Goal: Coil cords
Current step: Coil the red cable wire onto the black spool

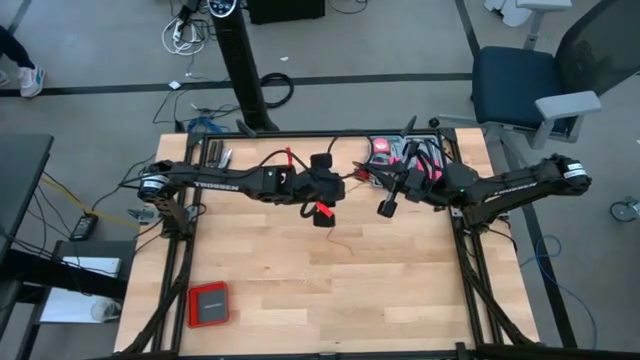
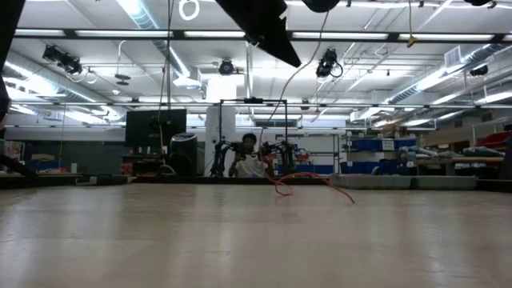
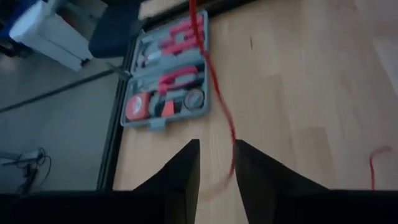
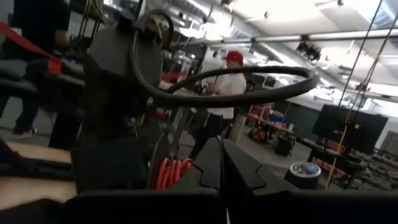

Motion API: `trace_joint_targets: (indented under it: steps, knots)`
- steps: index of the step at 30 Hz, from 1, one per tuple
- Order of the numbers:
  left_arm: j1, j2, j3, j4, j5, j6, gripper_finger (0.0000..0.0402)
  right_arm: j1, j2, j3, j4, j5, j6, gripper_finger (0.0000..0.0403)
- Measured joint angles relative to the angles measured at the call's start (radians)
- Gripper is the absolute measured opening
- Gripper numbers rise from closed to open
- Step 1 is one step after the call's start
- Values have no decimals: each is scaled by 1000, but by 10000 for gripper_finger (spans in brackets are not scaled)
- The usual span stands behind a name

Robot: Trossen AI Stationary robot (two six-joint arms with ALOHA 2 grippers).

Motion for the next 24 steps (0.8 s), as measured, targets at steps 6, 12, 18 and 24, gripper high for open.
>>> trace_joint_targets:
  steps: [6, 12, 18, 24]
  knots:
    - [0, -8, 0, -72, 62, -39, 103, 6, -52, 0, -182, -20, 50, 0]
    - [-1, -11, 2, -17, 146, -24, 103, 6, -67, -1, -312, -72, 101, 0]
    - [-2, -13, -59, 137, 301, -27, 103, 29, -75, -1, -378, -72, 135, 0]
    - [-19, -12, -215, 342, 335, -54, 103, 46, -84, -2, -475, -65, 183, 0]
